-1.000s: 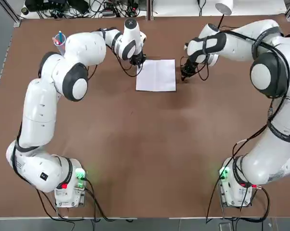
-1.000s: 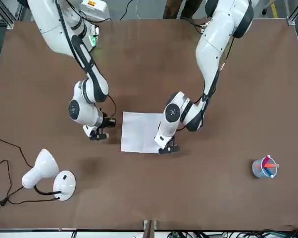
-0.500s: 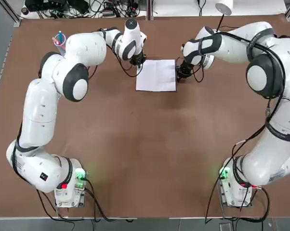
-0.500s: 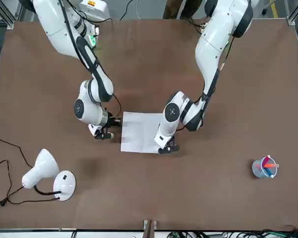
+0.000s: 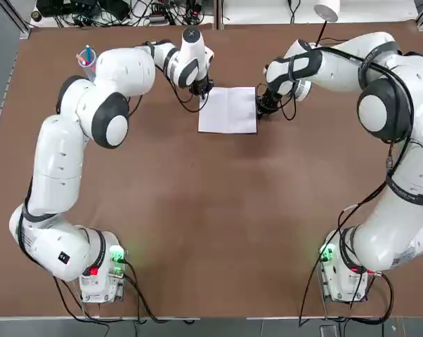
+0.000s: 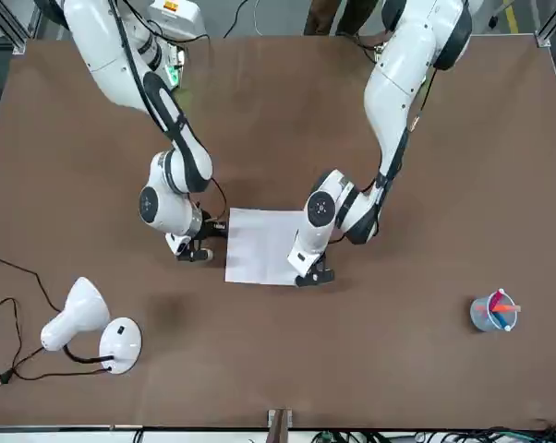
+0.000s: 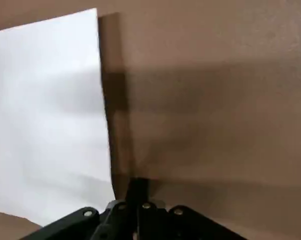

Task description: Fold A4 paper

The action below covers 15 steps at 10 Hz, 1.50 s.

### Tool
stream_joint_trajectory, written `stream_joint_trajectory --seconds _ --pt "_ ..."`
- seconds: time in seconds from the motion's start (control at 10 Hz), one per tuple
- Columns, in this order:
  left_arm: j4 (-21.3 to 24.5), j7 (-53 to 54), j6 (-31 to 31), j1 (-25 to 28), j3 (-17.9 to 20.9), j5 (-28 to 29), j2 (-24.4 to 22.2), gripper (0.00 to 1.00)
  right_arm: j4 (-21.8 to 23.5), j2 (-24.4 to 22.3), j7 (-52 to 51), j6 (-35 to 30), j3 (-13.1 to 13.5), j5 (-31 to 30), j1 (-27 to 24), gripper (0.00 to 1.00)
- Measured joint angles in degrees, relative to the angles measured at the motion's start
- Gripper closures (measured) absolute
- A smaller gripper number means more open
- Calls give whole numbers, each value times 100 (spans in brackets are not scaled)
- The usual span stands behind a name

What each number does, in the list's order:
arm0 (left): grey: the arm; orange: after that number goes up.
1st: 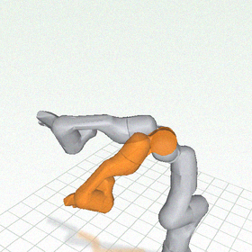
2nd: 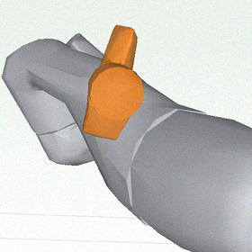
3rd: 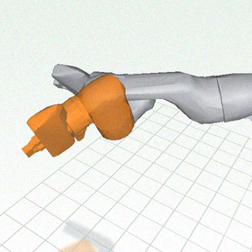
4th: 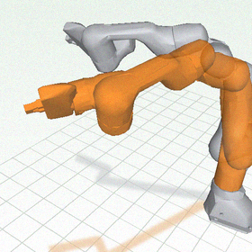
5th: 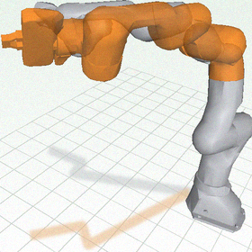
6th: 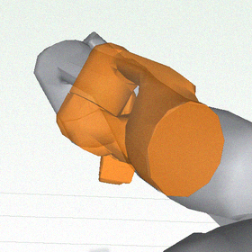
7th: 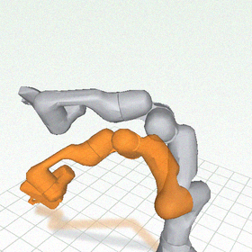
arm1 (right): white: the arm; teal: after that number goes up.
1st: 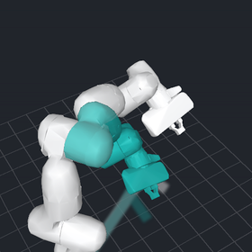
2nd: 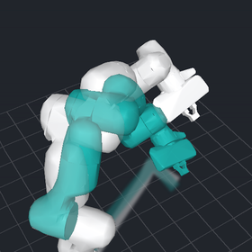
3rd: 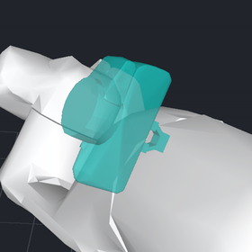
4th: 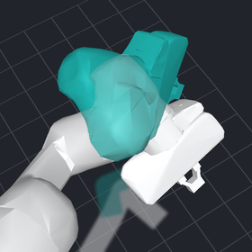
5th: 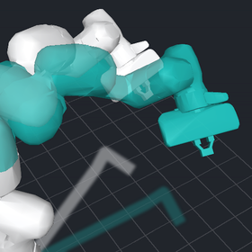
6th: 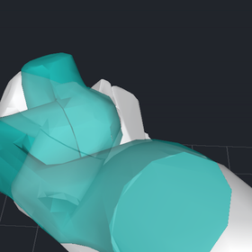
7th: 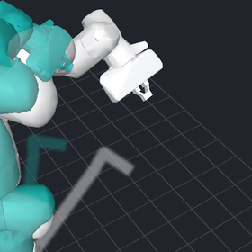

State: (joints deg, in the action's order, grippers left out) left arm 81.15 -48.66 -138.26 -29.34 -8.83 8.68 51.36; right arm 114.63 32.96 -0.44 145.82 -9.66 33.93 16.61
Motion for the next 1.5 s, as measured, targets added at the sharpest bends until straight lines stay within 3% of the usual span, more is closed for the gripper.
stream_joint_trajectory --seconds 0.8,1.5 --pt "0 0 -3 -1 1 1 0 99 -175 58 2 16 -61 197 38 99" --pt "1 0 -6 -2 2 1 0 99 -328 -96 2 -489 -72 327 21 99"
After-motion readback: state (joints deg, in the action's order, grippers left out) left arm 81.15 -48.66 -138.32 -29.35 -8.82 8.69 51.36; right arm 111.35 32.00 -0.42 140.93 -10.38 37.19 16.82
